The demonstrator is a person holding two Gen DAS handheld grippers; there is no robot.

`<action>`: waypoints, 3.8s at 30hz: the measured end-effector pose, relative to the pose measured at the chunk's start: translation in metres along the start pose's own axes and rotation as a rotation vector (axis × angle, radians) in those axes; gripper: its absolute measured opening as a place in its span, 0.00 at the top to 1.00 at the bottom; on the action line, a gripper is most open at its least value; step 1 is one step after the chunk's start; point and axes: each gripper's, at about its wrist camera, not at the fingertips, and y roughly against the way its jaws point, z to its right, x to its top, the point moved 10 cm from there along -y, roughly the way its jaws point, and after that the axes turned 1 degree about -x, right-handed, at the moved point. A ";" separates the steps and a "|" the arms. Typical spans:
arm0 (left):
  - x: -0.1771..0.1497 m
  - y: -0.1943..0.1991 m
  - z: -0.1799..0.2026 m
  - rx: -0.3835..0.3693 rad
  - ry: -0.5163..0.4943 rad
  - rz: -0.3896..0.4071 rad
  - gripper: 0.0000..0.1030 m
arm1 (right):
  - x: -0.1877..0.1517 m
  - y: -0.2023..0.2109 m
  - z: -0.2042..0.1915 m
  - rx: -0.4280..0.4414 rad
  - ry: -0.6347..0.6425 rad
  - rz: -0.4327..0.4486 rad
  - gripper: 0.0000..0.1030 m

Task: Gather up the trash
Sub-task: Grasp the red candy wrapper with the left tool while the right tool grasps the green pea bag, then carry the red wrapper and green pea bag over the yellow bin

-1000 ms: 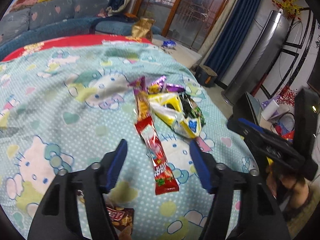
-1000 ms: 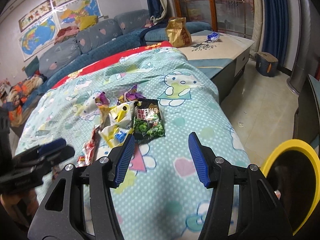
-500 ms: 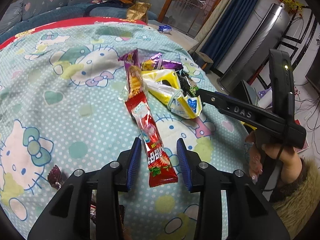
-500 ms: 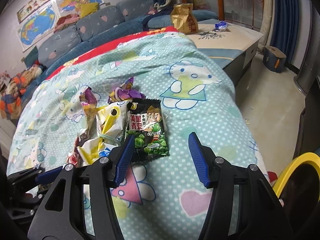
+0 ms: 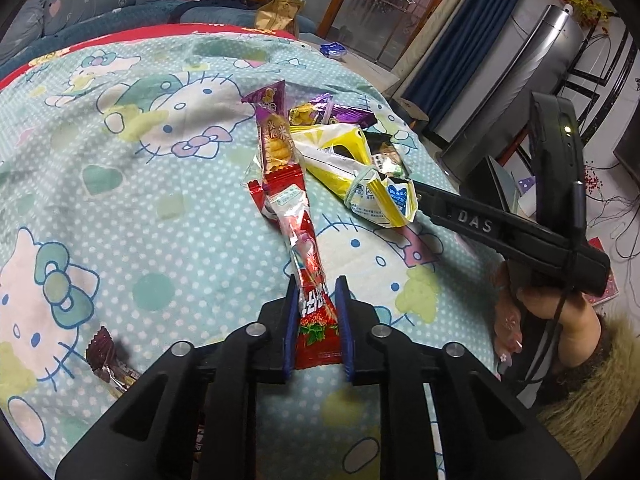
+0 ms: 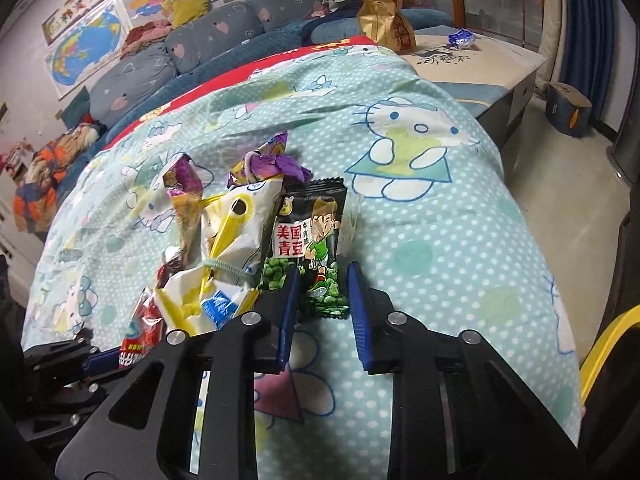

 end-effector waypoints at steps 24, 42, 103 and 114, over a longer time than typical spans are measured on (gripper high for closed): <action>0.011 0.035 0.011 -0.003 -0.023 0.098 0.91 | -0.041 0.071 0.004 0.009 -0.123 0.109 0.95; 0.022 0.055 0.049 -0.051 -0.077 0.149 0.91 | -0.049 0.117 0.011 -0.001 -0.143 0.167 0.95; -0.004 0.033 0.247 -0.270 -0.447 0.099 0.91 | -0.093 0.239 0.180 -0.345 -0.370 0.333 0.95; -0.018 0.017 0.269 -0.287 -0.503 0.066 0.91 | -0.108 0.248 0.218 -0.390 -0.439 0.329 0.95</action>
